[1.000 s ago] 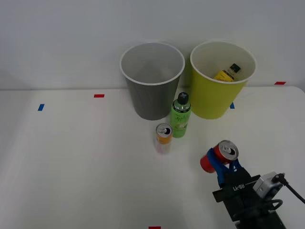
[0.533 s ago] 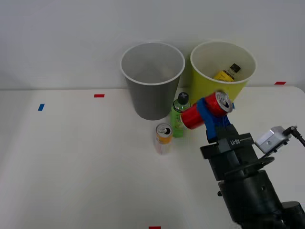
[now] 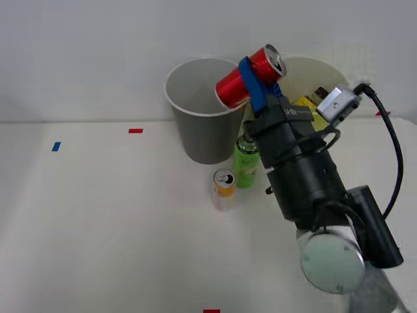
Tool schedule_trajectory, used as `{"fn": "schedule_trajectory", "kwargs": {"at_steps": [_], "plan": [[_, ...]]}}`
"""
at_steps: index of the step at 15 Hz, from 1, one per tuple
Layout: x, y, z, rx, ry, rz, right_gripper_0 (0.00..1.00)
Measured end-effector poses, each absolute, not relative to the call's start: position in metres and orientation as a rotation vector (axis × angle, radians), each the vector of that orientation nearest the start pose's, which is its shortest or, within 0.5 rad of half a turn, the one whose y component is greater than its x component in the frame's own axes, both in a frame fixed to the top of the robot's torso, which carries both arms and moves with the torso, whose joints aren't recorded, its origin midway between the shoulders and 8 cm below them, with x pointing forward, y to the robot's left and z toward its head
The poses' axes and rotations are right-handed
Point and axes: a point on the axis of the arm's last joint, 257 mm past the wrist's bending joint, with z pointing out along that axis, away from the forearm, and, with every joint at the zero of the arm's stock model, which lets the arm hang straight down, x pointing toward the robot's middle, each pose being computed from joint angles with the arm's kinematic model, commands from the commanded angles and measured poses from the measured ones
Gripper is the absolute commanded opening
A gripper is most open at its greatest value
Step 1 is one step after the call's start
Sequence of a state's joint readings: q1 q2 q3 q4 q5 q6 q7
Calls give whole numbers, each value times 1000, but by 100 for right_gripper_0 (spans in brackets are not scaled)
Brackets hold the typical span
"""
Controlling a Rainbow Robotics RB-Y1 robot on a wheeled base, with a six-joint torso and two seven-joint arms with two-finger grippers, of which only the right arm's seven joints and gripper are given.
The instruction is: Put cans in the gray bin, plastic bottles in the light green bin
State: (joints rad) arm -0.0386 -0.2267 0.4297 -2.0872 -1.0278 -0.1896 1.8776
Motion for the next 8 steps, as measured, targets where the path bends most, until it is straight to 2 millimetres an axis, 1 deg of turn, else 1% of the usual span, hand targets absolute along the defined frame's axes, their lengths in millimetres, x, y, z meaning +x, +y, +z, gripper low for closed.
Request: {"fn": "schedule_trajectory", "kwargs": {"at_steps": [2, 3, 5, 6, 8], "plan": [[480, -52, 25, 74, 1044, 819, 0], [491, -46, 28, 69, 1040, 803, 0], [504, -32, 32, 48, 1038, 785, 0], [510, -22, 34, 22, 1054, 787, 0], [520, -8, 37, -38, 1102, 783, 0]]}}
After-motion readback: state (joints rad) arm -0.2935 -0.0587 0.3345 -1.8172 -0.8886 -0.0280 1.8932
